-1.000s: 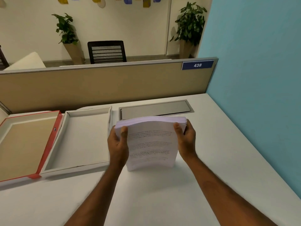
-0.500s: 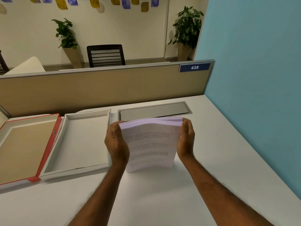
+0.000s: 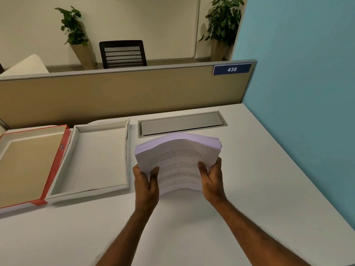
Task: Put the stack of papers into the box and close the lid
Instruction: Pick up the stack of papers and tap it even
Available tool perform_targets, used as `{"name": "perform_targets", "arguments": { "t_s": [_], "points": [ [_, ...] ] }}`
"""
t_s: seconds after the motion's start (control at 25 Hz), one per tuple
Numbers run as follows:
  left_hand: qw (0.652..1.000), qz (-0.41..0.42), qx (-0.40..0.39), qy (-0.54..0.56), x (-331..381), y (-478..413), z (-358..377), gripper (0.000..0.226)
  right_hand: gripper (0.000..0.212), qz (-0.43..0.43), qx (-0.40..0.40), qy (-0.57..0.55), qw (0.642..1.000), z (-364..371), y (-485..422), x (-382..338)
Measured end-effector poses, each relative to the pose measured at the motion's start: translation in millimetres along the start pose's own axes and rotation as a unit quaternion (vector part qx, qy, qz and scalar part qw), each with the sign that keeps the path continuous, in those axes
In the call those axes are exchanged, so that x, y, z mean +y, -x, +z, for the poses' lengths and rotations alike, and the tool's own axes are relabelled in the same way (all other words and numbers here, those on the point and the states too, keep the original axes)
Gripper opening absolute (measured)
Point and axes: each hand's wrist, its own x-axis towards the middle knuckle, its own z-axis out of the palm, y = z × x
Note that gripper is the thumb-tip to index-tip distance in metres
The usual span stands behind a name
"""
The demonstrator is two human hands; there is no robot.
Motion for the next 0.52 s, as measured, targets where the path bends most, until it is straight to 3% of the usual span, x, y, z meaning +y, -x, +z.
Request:
{"name": "perform_targets", "arguments": {
  "t_s": [0.16, 0.36, 0.52],
  "points": [
    [1.000, 0.001, -0.007, -0.018, -12, 1, -2, 0.033, 0.038, 0.005, -0.005, 0.014, 1.000, -2, 1, 7],
    [0.989, -0.110, -0.075, -0.069, -55, 23, -16, 0.030, 0.033, 0.098, -0.085, 0.088, 0.988, -13, 11, 48],
    [0.980, -0.144, -0.092, -0.099, -71, 24, -17, 0.024, 0.026, 0.110, -0.085, 0.142, 0.980, -15, 12, 61]
  ]
}}
